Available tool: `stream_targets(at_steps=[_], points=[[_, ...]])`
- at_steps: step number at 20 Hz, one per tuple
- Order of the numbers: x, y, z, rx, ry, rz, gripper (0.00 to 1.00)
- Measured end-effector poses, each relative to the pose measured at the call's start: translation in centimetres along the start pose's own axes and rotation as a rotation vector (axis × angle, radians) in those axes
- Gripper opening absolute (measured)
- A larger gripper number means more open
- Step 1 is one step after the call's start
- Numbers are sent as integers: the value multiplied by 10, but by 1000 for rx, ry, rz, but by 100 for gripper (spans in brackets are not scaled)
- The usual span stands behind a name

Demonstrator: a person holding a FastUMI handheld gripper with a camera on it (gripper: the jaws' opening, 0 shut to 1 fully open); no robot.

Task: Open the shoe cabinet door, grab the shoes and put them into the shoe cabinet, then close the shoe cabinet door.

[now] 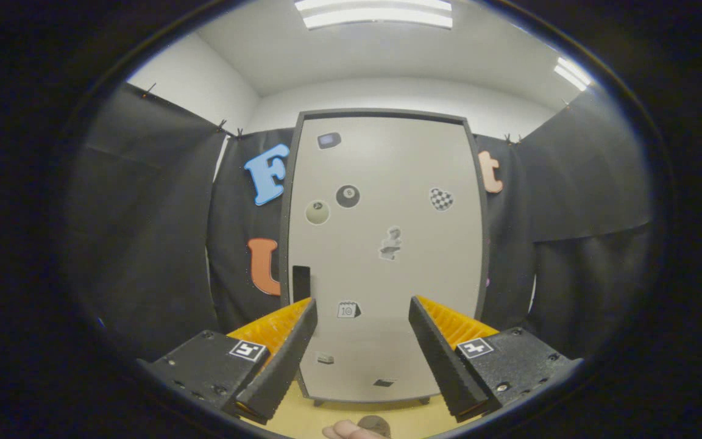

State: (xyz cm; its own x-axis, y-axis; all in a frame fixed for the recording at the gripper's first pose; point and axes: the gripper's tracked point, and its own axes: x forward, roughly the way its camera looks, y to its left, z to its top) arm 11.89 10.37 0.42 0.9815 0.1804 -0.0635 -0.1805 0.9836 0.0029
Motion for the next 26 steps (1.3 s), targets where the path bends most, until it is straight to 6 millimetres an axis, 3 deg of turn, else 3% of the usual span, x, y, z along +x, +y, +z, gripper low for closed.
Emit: stream_targets(at_steps=[6,11,14,17,19,26], points=[[81,54,-26,56,100,80,99],[123,70,-43,74,140,85,98],[139,65,-43,49,134,21,90],[147,75,-57,30,186,46,60],[149,72,-58,37,179,29,40],[126,73,-57,27,230,88,32]])
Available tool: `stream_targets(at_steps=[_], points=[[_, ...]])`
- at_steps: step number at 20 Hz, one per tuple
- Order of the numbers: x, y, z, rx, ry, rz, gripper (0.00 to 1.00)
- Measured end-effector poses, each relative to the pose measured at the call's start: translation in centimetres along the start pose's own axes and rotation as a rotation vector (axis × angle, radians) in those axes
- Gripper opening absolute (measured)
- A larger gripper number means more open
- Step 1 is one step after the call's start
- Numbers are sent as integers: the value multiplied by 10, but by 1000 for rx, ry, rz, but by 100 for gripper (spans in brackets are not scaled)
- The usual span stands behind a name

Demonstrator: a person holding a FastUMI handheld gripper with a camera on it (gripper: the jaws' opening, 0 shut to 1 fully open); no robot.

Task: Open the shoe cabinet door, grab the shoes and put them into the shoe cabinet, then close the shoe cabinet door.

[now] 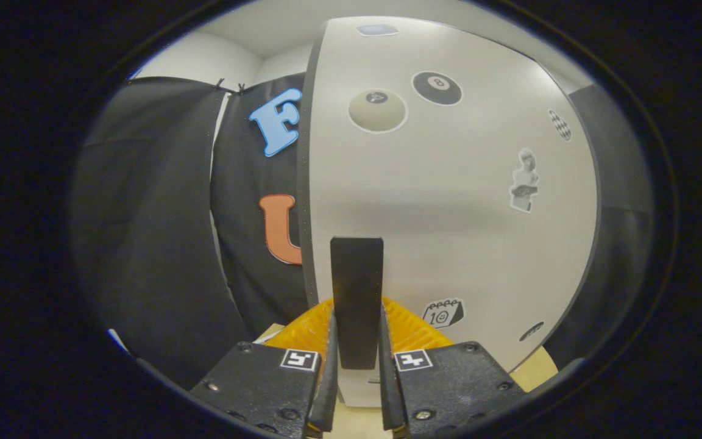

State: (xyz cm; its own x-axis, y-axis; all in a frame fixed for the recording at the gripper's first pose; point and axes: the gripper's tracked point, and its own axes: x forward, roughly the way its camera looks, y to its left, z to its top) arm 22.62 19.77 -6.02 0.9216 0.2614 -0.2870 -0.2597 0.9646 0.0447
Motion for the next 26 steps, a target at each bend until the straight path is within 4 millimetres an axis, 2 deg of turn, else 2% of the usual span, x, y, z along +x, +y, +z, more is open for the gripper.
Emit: stream_targets(at_steps=[2,5,12,16,26], points=[[-14,2,-1,-24,-8,28,32],[-46,1,-5,-41,2,76,32],[-118,-28,-16,-77,-4,159,32],[-143,-49,-19,-88,-20,167,32],[-188,-94,-22,-100,-22,86,32]])
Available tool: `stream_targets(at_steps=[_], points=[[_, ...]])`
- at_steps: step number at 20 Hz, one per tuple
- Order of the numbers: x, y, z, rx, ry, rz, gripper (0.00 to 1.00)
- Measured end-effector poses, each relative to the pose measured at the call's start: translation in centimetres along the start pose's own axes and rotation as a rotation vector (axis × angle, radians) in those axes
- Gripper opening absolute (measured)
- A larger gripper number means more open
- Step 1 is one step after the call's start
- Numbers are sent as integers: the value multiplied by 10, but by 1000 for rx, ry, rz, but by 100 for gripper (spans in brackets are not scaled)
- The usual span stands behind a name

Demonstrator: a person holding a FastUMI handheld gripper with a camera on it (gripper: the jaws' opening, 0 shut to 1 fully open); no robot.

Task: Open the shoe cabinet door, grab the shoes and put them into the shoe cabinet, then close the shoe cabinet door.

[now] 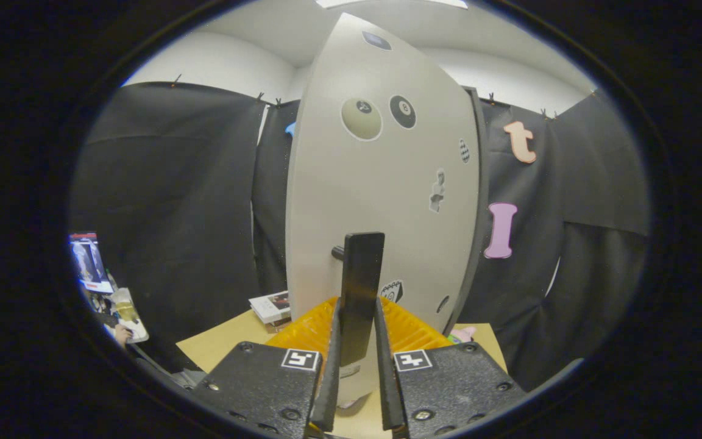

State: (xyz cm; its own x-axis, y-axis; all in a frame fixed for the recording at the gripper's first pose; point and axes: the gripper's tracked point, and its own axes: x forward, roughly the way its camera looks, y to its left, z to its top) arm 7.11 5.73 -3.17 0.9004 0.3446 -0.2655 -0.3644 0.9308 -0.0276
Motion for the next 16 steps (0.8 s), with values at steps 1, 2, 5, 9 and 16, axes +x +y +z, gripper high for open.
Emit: stream_targets(at_steps=[1,2,5,9,16], points=[[-4,-6,-1,8,4,-13,31],[-7,-12,-1,16,5,-27,31],[-13,-26,-2,-11,-3,-65,29],[-21,-61,0,-55,-14,-185,20],[-32,-96,-2,9,-27,-277,4]])
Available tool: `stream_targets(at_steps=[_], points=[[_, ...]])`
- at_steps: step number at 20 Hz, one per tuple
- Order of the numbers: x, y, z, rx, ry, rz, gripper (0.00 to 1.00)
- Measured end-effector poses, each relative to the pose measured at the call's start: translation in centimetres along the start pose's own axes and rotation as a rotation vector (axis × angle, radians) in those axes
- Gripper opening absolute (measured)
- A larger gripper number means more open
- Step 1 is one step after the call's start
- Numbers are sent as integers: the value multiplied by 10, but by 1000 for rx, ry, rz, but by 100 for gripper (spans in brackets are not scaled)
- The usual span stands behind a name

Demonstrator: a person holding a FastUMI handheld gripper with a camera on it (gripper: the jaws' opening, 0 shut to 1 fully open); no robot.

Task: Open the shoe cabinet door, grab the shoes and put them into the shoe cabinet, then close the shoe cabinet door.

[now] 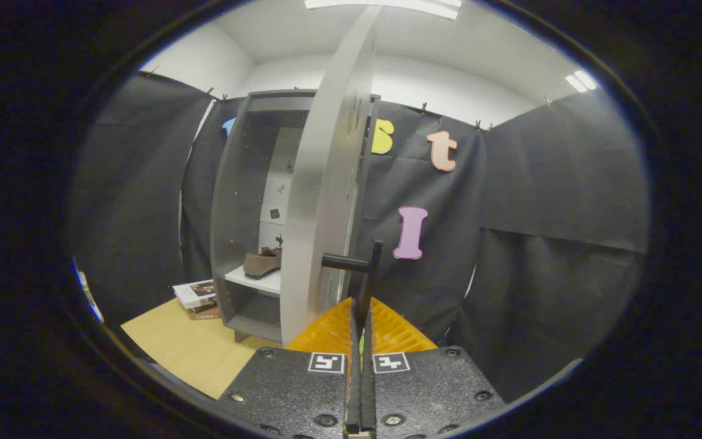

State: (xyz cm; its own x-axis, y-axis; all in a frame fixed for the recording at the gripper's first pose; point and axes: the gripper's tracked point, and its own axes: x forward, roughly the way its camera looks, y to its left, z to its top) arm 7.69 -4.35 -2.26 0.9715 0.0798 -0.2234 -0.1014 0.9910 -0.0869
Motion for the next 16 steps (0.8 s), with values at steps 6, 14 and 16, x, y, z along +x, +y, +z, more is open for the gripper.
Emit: stream_targets(at_steps=[6,14,16], points=[[-2,4,1,75,-13,20,4],[-21,0,23,-48,-174,-90,22],[-23,5,26,-50,-200,-84,59]])
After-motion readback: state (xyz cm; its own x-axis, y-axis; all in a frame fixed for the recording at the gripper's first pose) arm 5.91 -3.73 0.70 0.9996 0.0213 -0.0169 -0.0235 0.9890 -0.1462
